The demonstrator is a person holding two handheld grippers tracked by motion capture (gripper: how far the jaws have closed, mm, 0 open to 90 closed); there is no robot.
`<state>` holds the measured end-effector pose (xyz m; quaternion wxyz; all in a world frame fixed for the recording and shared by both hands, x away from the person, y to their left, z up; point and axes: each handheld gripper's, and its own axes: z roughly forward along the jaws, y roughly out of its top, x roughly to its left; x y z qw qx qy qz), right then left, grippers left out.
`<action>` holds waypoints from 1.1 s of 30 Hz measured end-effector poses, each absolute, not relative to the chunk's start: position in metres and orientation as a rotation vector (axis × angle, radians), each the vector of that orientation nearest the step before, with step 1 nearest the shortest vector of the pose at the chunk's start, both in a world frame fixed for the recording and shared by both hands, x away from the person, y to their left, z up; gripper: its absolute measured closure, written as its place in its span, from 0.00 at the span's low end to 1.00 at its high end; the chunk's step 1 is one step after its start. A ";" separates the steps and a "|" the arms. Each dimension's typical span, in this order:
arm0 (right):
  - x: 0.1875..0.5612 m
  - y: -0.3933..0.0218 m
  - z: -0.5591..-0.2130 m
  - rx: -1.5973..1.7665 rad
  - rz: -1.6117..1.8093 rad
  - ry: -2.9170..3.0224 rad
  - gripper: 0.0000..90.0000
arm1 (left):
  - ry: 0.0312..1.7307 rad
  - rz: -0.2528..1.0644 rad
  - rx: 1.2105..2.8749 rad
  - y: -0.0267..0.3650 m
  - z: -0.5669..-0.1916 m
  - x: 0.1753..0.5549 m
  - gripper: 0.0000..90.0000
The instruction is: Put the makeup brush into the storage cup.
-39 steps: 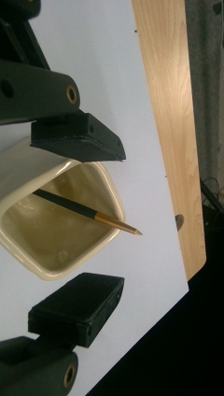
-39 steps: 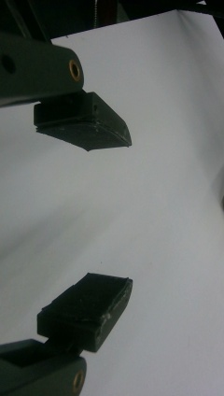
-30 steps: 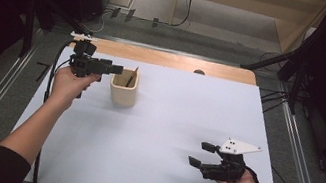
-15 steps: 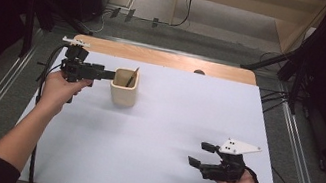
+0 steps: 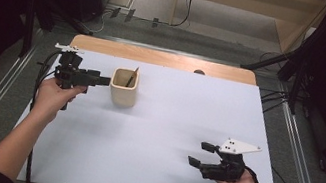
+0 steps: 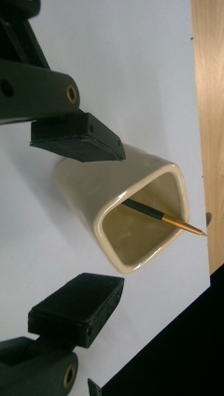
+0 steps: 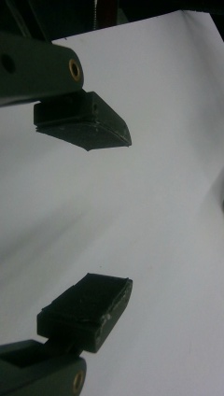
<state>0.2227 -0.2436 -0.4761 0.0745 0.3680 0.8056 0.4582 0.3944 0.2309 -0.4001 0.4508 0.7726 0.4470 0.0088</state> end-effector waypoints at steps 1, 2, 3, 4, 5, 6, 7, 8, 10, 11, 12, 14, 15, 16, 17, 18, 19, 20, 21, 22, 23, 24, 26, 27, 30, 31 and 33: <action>0.223 -0.244 -0.476 1.106 1.379 2.418 0.31 | 1.118 0.024 1.911 0.231 -0.401 0.393 0.37; 0.223 -0.244 -0.476 1.108 1.380 2.417 0.31 | 1.117 0.021 1.917 0.231 -0.401 0.392 0.37; 0.223 -0.244 -0.476 1.108 1.382 2.419 0.31 | 1.115 0.017 1.917 0.232 -0.401 0.391 0.37; 0.223 -0.244 -0.476 1.108 1.383 2.418 0.31 | 1.116 0.017 1.917 0.232 -0.402 0.390 0.37; 0.223 -0.243 -0.476 1.108 1.383 2.417 0.31 | 1.112 0.016 1.918 0.232 -0.402 0.388 0.37; 0.223 -0.243 -0.476 1.109 1.384 2.417 0.31 | 1.110 0.015 1.916 0.232 -0.402 0.386 0.37; 0.223 -0.243 -0.476 1.108 1.387 2.416 0.31 | 1.107 0.019 1.919 0.232 -0.403 0.385 0.37; 0.222 -0.243 -0.476 1.107 1.386 2.418 0.31 | 1.106 0.015 1.919 0.233 -0.403 0.383 0.37; 0.223 -0.243 -0.476 1.108 1.386 2.416 0.31 | 1.106 0.008 1.922 0.233 -0.405 0.381 0.37; 0.223 -0.243 -0.476 1.111 1.385 2.415 0.31 | 1.109 0.008 1.923 0.234 -0.406 0.380 0.37; 0.223 -0.243 -0.476 1.110 1.384 2.416 0.31 | 1.108 0.008 1.919 0.234 -0.407 0.380 0.37; 0.223 -0.243 -0.476 1.111 1.384 2.417 0.31 | 1.110 0.002 1.919 0.235 -0.408 0.377 0.37; 0.223 -0.243 -0.476 1.111 1.385 2.415 0.31 | 1.102 0.006 1.924 0.235 -0.408 0.376 0.37; 0.223 -0.243 -0.476 1.111 1.385 2.414 0.31 | 1.102 0.007 1.921 0.235 -0.409 0.375 0.37; 0.223 -0.243 -0.476 1.110 1.385 2.415 0.31 | 1.101 0.003 1.917 0.235 -0.409 0.374 0.37; 0.223 -0.243 -0.476 1.112 1.385 2.415 0.31 | 1.096 0.002 1.918 0.235 -0.409 0.372 0.37; 0.223 -0.243 -0.476 1.112 1.385 2.414 0.31 | 1.095 0.005 1.916 0.234 -0.410 0.370 0.37; 0.223 -0.243 -0.476 1.112 1.386 2.413 0.31 | 1.090 0.005 1.916 0.234 -0.411 0.369 0.37; 0.223 -0.243 -0.476 1.113 1.388 2.413 0.31 | 1.084 0.005 1.918 0.234 -0.411 0.367 0.37; 0.223 -0.243 -0.476 1.111 1.388 2.414 0.31 | 1.083 0.003 1.919 0.234 -0.412 0.365 0.37; 0.223 -0.243 -0.476 1.112 1.388 2.413 0.31 | 1.078 0.003 1.929 0.234 -0.412 0.364 0.37; 0.223 -0.243 -0.476 1.112 1.389 2.414 0.31 | 1.072 0.002 1.933 0.233 -0.413 0.362 0.37; 0.223 -0.243 -0.476 1.112 1.389 2.414 0.31 | 1.070 0.004 1.937 0.232 -0.414 0.359 0.37; 0.223 -0.243 -0.476 1.111 1.390 2.413 0.31 | 1.067 0.003 1.943 0.232 -0.415 0.357 0.37; 0.222 -0.243 -0.476 1.112 1.391 2.414 0.31 | 1.056 0.010 1.954 0.232 -0.416 0.354 0.37; 0.223 -0.243 -0.476 1.112 1.392 2.414 0.31 | 1.051 0.015 1.957 0.232 -0.416 0.353 0.37; 0.223 -0.243 -0.476 1.114 1.405 2.413 0.31 | 1.046 0.013 1.959 0.233 -0.415 0.351 0.37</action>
